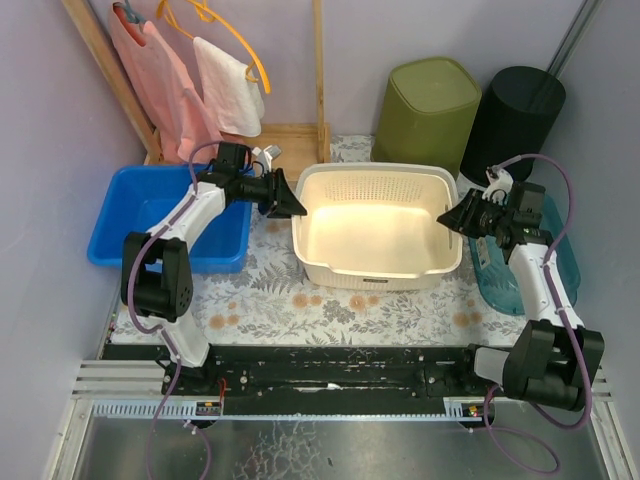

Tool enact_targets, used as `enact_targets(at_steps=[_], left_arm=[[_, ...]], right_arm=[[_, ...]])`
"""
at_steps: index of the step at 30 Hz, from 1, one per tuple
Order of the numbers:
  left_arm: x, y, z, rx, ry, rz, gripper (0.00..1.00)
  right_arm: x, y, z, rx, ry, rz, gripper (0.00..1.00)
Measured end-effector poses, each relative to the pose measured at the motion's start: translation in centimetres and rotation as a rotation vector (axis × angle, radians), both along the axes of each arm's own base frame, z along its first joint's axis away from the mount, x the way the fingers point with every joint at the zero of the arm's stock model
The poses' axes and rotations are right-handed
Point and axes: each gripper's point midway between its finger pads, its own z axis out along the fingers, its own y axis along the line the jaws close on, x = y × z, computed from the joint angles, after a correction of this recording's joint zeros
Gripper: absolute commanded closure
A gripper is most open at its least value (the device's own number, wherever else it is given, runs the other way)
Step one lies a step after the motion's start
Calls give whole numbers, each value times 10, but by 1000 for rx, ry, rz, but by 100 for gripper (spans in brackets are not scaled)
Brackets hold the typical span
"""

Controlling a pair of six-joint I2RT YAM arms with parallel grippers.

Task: Turn the large container upside down
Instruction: Adjust the container at the center of the board, then turn the container upside down at the center of the board.

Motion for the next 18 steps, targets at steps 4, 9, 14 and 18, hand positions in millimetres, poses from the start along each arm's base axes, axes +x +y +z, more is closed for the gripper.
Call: enact_targets(at_steps=[4, 9, 14, 18], left_arm=[[3, 4, 6, 42, -83, 3, 100], [-12, 3, 20, 204, -311, -44, 100], [-33, 5, 20, 453, -570, -125, 100], [-56, 26, -8, 716, -714, -195, 100]], right_arm=[[6, 4, 7, 3, -65, 92, 100], [-1, 5, 17, -188, -240, 337, 100], [-35, 3, 10, -402, -382, 754, 100], [-74, 19, -15, -379, -506, 1050, 100]])
